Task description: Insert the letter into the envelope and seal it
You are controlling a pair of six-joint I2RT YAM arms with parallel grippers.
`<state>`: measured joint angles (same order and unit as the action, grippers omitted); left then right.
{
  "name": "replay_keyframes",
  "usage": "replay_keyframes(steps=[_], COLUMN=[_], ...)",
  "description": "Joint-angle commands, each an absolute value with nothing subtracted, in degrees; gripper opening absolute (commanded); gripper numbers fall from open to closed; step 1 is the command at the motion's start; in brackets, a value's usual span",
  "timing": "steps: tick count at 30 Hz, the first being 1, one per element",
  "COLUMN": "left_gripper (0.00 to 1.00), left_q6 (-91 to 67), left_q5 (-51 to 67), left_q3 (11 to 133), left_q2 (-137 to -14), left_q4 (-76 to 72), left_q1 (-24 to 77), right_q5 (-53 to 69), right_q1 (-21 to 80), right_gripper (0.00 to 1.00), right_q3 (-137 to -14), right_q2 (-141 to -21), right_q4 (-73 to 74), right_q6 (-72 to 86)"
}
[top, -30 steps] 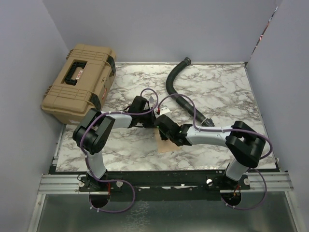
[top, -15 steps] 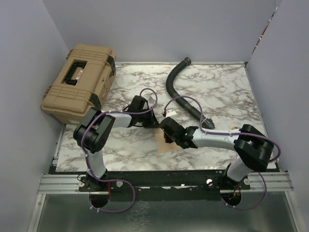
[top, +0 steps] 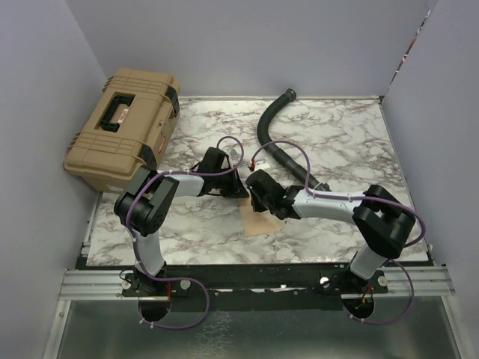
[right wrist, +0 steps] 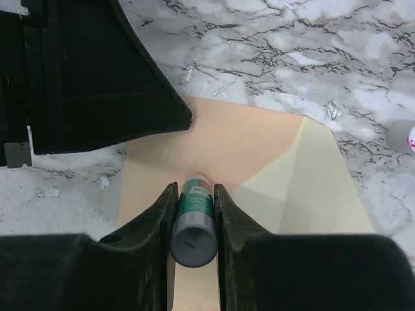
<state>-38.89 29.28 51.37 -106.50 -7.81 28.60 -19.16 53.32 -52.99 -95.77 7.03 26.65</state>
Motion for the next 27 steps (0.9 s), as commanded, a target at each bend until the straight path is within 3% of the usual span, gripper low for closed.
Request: replay_keyframes(steps=[1,9,17,27], left_gripper=[0.0,0.0,0.0,0.0], left_q6=[-36.2,-37.2,-37.6,-37.4], left_q5=[22.1,21.4,21.1,22.3], left_q3=[49.4,49.8,49.5,49.3], left_q2=[-112.3,-113.8,-113.9,-113.7], left_q4=[-0.1,1.8,1.8,2.0], left_q1=[29.3,29.0,28.3,27.6], right_q5=[-15.4,-11.2,-14.3,-17.7], right_q1=[53.5,57.4,58.3,52.7], right_gripper=[0.01,0.01,0.01,0.0], right_q3=[-51.7,-49.0,-47.2,-51.2], right_q2=[-96.7,-94.0,-92.2,-96.0], right_q4=[10.1,12.7,15.9,13.4], right_q6=[24.6,26.1,29.9,25.4])
